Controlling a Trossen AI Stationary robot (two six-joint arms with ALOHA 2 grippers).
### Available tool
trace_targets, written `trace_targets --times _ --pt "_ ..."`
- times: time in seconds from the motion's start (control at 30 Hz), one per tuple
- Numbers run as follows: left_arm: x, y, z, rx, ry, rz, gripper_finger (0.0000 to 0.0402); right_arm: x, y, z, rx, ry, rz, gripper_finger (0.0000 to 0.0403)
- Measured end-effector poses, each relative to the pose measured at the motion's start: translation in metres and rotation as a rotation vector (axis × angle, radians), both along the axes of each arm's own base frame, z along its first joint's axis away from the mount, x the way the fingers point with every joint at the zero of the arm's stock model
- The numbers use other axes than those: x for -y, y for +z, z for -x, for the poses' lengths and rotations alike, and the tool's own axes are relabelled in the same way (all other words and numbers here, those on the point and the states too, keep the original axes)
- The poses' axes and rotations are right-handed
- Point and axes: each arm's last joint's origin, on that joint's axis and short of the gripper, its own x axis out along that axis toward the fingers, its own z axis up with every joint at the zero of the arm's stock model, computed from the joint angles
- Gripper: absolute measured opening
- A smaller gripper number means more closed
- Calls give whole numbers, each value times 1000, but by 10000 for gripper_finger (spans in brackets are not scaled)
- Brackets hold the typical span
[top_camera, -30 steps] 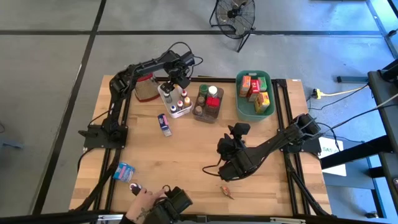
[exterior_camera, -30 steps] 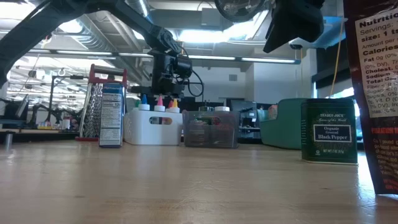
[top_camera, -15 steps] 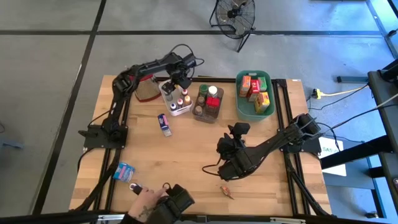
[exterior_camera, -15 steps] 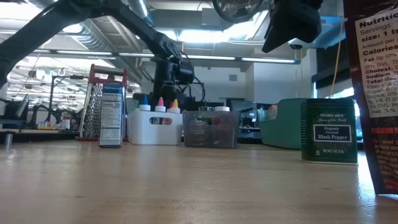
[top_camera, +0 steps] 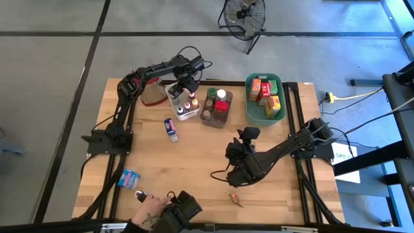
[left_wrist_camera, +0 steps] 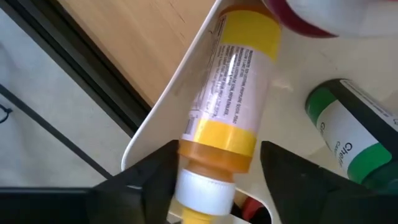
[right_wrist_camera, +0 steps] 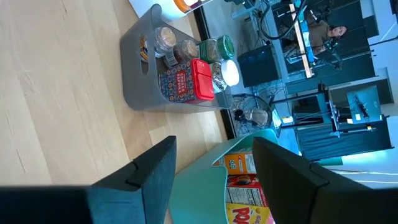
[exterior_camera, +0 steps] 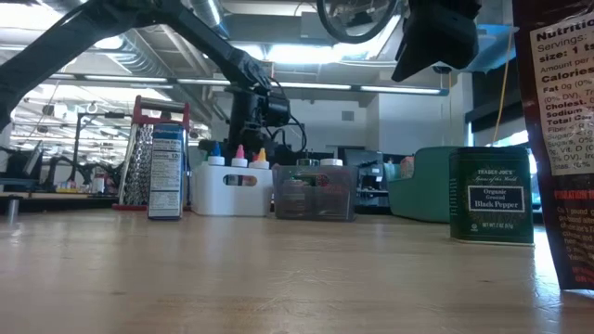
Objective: Pick & Place Kitchen Items
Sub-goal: Adjust the yellow food coloring in the white bin
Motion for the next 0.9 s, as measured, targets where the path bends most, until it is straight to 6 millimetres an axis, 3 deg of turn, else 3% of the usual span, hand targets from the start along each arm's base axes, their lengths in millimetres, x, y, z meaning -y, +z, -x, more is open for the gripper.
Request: trace_targets --times 0.23,0.6,0.9 --pt "1 0 -1 -15 -2 -15 144 0 0 0 0 0 -1 213" --pt "1 2 1 -41 19 -42 144 0 0 0 2 0 -1 213" --pt "5 30 7 0 34 -109 144 0 0 0 3 0 -2 213"
